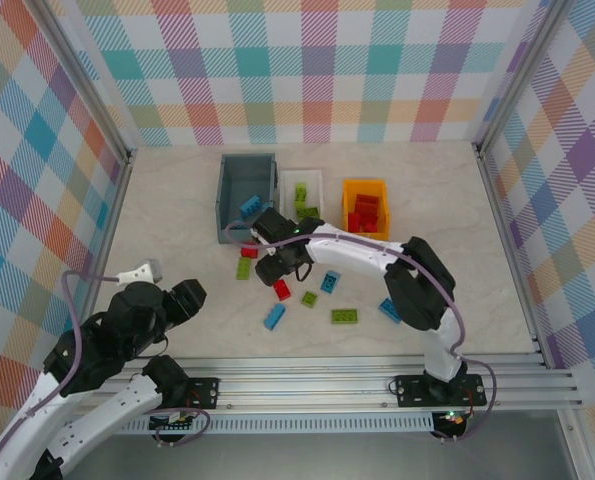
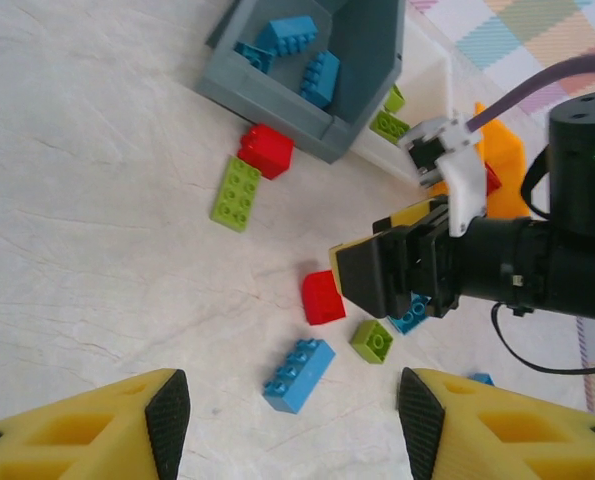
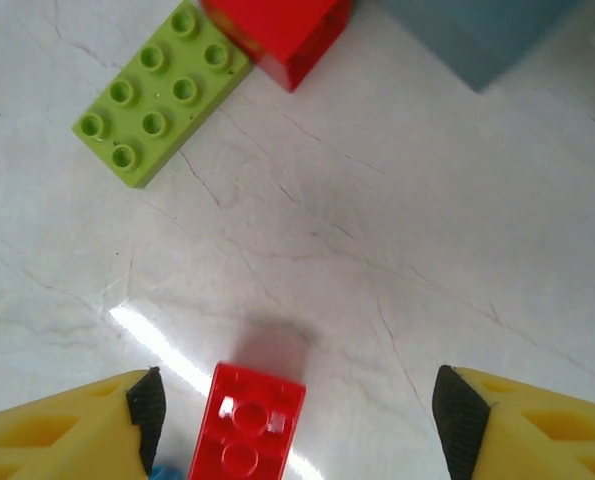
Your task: Sort the legos into containers by color
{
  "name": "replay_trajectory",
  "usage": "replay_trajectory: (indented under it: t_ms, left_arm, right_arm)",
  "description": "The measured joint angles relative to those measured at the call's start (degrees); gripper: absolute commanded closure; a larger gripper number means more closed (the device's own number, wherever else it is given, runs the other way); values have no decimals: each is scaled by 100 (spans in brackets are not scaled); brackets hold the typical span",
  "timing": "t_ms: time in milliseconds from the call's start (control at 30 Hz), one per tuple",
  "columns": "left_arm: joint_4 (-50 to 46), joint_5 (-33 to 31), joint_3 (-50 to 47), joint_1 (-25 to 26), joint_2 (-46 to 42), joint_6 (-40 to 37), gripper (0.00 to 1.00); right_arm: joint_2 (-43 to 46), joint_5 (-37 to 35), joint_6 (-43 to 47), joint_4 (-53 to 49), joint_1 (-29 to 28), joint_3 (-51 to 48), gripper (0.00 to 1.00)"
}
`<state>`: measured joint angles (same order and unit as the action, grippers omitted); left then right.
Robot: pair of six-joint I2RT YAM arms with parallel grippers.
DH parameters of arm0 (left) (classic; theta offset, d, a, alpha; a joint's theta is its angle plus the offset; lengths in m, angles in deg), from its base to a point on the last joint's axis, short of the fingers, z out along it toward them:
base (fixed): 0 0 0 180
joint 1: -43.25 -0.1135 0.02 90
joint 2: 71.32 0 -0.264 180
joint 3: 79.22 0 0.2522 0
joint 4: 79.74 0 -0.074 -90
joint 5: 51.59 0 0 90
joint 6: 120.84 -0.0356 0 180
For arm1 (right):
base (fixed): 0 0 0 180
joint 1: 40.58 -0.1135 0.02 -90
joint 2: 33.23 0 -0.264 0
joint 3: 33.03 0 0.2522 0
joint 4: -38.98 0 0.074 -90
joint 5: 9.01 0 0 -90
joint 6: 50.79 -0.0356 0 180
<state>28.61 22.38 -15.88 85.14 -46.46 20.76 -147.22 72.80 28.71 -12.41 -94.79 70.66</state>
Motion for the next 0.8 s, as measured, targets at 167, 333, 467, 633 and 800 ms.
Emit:
replay_trajectory:
  t_ms: [167,333,467,633,800]
  left_arm:
    - [249,389,-190,0,125,-22,40]
    - [284,557,-256,0,122,-20,40]
    - [302,616,-256,0,116,-20,40]
    - [304,623,-258,0,90,-20,40]
    - [409,660,-308,0,85,-17,40]
  right_arm:
    - [256,-175,-907,-31,-313,-387,23]
    - [-140,-387,-1515,-243,-664,-315,28]
    - [-501,-664,-1762,-385,-688,-214,34]
    - [-629,-911,-1886,-459,-649,-212,47]
    - [-634,-1032,-1908,-446,-640,-197,58]
